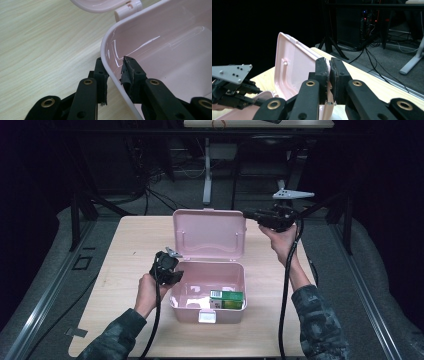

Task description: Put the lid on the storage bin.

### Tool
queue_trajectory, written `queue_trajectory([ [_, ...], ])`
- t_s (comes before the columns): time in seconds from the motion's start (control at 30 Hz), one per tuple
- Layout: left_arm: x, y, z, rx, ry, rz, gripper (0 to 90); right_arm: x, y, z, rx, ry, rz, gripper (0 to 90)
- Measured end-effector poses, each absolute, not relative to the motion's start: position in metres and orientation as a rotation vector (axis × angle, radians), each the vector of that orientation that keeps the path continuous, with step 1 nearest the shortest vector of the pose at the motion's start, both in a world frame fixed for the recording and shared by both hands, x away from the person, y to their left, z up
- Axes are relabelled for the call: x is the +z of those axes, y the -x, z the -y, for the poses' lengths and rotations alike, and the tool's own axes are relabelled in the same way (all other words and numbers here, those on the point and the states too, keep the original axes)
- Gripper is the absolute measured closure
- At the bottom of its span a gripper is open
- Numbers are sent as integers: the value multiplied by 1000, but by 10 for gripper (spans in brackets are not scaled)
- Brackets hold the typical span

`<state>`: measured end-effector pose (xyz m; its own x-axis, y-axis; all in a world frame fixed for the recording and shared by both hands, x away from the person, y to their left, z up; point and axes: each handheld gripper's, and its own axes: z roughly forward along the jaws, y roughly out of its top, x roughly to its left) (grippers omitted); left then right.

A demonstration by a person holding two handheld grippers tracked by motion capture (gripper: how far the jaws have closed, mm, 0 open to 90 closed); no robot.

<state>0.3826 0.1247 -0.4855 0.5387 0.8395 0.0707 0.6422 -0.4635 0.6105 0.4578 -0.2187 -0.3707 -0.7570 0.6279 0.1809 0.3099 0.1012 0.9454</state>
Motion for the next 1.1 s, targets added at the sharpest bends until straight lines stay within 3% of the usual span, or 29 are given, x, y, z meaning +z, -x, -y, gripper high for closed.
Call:
queue_trajectory([
  [1.1, -486, -381, -125, 515, -2227, -1189, 733, -359, -379, 221, 1688, -717, -2167, 845],
])
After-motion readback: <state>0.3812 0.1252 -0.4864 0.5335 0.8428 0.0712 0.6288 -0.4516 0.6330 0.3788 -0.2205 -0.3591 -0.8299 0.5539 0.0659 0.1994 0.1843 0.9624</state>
